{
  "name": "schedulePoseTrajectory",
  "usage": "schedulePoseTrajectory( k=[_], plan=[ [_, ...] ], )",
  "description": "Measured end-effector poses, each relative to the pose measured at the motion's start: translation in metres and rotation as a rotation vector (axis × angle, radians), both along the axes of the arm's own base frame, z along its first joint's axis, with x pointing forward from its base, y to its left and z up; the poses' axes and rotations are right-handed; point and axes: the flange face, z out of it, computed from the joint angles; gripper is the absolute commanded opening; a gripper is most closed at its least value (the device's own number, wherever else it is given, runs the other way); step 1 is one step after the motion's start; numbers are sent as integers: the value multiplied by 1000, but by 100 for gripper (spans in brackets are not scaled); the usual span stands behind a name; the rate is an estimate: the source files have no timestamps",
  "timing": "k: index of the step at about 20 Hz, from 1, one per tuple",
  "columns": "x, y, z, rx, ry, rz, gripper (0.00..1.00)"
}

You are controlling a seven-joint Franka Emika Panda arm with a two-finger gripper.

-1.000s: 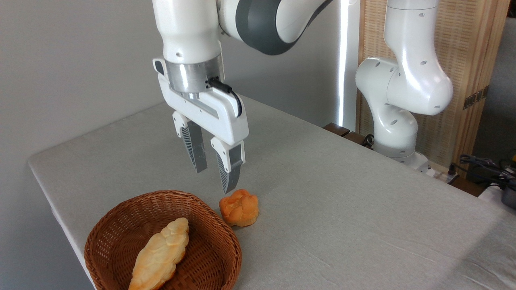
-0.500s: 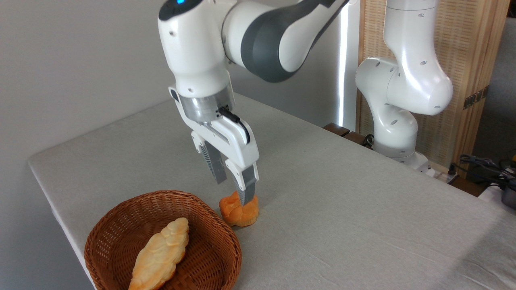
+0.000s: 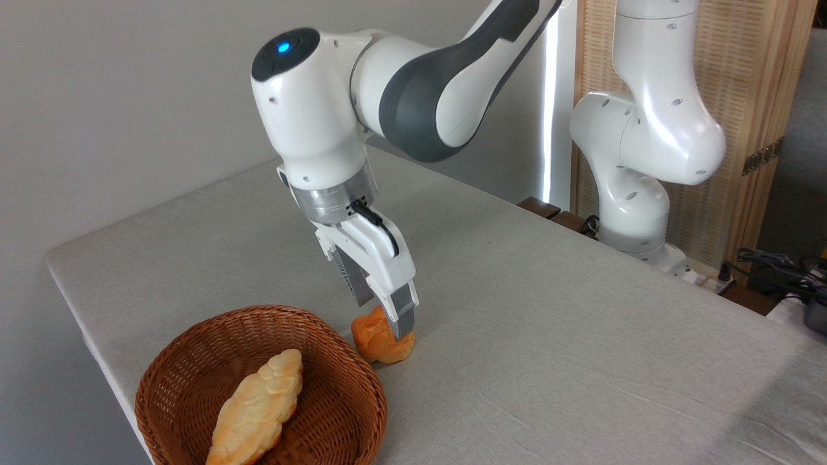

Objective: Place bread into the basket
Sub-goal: 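Lower the open gripper down onto the small orange bun, then close the gripper fingers around the orange bun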

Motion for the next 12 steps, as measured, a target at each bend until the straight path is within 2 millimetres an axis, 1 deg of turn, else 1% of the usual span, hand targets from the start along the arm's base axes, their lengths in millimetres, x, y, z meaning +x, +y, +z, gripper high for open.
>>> schedulePoseTrajectory(
  k=[5,10,11,12],
  plan=[
    [3,-15,-21,45,33,-57,100],
    [4,-18,-25,53,30,-67,100],
    [5,-18,-25,54,28,-68,97],
    [5,-18,-26,54,27,-68,85]
  ],
)
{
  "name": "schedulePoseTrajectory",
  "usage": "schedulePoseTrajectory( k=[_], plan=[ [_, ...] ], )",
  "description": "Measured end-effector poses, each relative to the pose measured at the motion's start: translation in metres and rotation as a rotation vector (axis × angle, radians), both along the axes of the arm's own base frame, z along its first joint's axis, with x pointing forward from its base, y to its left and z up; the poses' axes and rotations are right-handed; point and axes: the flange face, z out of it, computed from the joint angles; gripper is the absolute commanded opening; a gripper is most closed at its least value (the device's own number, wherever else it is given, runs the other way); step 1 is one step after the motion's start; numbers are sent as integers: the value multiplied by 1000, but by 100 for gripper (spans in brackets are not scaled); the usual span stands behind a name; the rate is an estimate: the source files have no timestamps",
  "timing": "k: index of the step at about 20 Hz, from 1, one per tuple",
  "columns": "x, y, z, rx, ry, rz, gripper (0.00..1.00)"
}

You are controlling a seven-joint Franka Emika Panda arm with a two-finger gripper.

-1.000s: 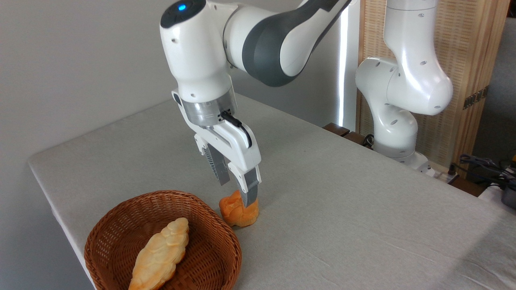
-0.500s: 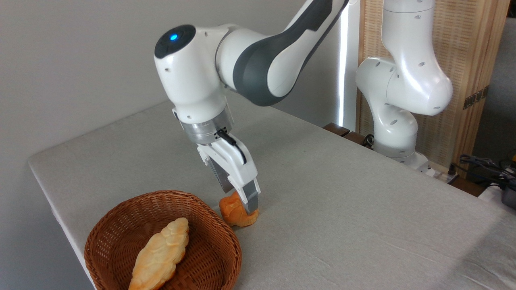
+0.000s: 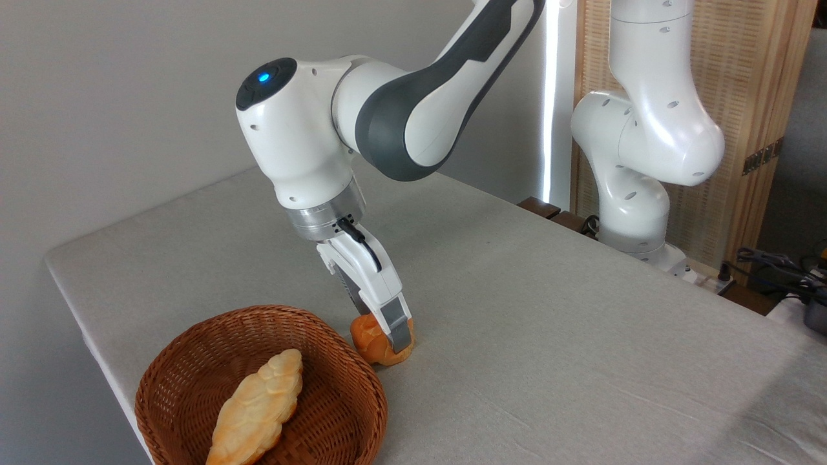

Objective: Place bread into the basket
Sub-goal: 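Close the gripper fingers around the orange bun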

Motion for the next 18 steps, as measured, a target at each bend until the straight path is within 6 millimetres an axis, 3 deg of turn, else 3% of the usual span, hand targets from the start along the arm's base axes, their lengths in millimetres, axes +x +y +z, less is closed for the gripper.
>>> schedulePoseTrajectory(
  k=[1,2,3,4,6,18],
  plan=[
    [1,0,-1,0,-2,0,79],
    [1,0,-2,1,-3,0,61],
    [2,0,-2,1,-8,0,55],
    [3,0,-3,1,-12,0,41],
    [4,0,-3,0,-22,0,31],
    [6,0,-2,-1,-31,0,34]
  ],
)
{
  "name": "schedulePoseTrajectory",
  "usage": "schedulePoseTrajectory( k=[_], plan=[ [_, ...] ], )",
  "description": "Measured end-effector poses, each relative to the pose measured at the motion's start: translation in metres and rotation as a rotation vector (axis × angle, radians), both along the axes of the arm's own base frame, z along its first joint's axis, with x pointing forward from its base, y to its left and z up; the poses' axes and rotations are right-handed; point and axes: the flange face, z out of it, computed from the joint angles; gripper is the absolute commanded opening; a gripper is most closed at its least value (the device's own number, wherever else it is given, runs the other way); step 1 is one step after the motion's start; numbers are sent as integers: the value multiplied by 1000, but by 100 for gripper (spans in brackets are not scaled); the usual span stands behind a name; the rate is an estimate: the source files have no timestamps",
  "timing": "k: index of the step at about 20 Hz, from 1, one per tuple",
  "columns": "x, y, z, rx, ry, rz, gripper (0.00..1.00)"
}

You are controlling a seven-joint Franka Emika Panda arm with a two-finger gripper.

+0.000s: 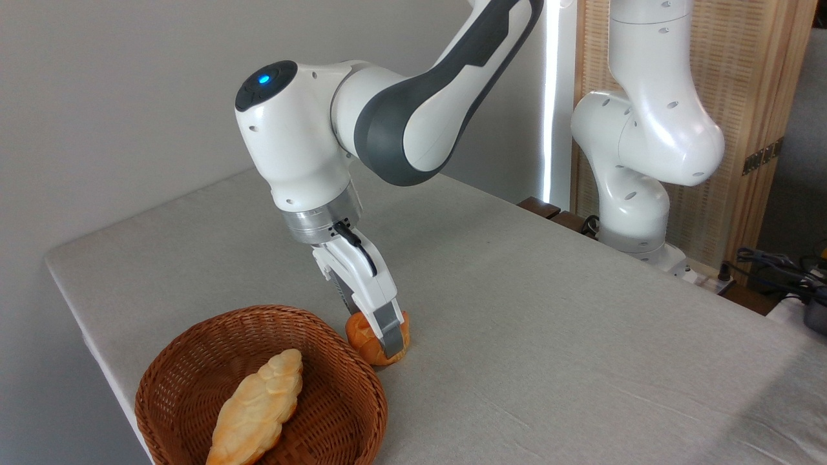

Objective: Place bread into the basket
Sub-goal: 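Close the gripper fingers around the orange bun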

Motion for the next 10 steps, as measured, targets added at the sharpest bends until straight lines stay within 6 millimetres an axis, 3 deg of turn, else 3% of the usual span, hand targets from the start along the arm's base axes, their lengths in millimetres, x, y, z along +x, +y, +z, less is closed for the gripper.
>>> schedulePoseTrajectory(
  k=[10],
  plan=[
    [0,0,4,0,-4,0,35]
  ],
)
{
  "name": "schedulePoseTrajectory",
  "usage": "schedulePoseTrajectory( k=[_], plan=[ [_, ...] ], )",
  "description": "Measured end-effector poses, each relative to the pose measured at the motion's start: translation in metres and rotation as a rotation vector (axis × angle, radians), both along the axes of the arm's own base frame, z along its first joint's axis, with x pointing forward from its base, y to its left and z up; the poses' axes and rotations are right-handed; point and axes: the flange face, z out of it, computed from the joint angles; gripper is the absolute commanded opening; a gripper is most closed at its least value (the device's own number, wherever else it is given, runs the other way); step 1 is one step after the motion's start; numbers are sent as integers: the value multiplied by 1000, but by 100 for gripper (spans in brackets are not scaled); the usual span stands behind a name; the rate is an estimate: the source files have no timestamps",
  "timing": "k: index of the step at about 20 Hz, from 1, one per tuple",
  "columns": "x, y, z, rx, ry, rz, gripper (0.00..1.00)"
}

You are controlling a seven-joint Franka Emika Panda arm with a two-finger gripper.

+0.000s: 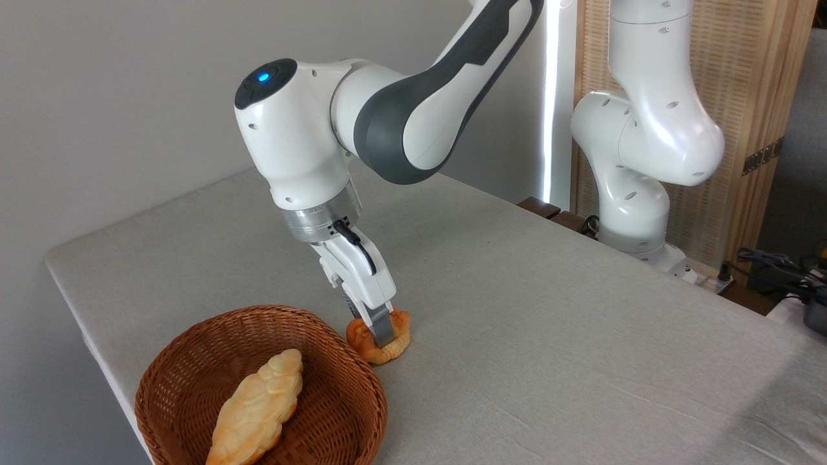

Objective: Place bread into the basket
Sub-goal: 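Close the gripper fingers around the orange bun, then lift the orange bun and carry it over the wicker basket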

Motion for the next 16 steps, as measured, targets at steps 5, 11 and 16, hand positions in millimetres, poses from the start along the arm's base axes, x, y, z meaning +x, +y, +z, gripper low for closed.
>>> schedulePoseTrajectory(
  k=[5,11,16],
  plan=[
    [-7,0,20,-1,0,-1,37],
    [-21,4,61,-5,-25,-4,41],
    [-16,8,100,-14,-105,5,41]
  ],
)
